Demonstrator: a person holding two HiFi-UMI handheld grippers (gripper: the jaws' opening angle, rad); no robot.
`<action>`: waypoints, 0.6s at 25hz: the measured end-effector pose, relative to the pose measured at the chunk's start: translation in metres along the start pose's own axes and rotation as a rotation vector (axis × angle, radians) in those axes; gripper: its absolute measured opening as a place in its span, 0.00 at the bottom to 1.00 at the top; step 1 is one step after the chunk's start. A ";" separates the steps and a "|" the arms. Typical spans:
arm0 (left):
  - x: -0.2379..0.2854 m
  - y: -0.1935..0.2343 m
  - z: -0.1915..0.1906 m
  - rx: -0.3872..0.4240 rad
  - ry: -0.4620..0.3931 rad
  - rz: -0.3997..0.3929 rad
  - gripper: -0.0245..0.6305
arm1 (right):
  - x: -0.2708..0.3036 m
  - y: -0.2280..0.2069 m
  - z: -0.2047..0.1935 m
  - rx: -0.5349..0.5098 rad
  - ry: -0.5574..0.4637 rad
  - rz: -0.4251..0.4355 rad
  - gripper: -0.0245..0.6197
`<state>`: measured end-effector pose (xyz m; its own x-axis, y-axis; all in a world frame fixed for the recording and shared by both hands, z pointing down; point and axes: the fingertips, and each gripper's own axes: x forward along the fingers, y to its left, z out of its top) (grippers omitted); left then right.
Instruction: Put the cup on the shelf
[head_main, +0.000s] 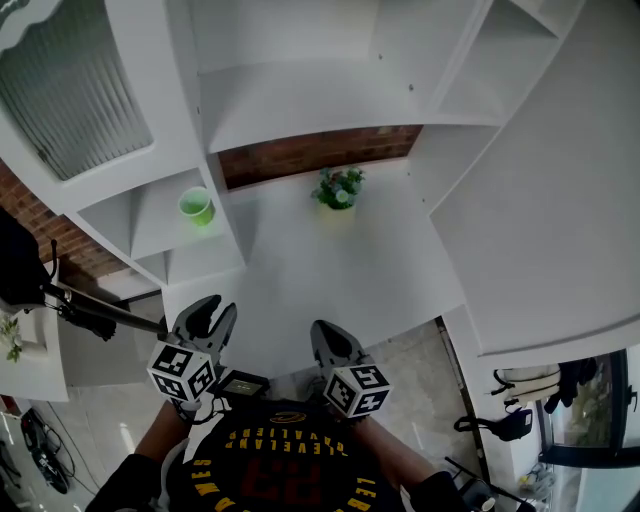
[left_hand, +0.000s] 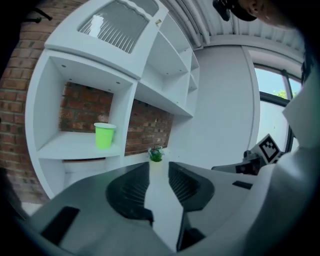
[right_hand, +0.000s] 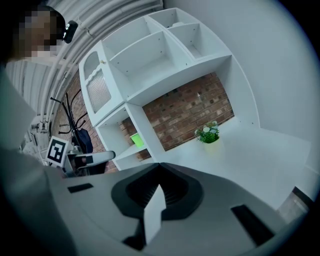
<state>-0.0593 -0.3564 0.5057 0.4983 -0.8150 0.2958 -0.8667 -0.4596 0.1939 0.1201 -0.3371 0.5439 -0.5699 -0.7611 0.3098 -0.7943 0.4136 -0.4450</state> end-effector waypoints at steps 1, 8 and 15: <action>-0.005 -0.008 -0.004 -0.014 -0.008 -0.010 0.16 | 0.001 0.001 0.001 -0.005 -0.003 0.003 0.05; -0.003 -0.065 -0.013 0.005 -0.013 -0.111 0.04 | 0.000 0.022 0.018 -0.134 -0.051 0.044 0.05; 0.008 -0.097 -0.032 0.012 0.057 -0.187 0.04 | -0.006 0.033 0.026 -0.224 -0.091 0.081 0.05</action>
<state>0.0289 -0.3068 0.5194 0.6510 -0.6936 0.3084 -0.7588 -0.6057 0.2395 0.1029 -0.3320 0.5053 -0.6201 -0.7587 0.1997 -0.7796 0.5676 -0.2646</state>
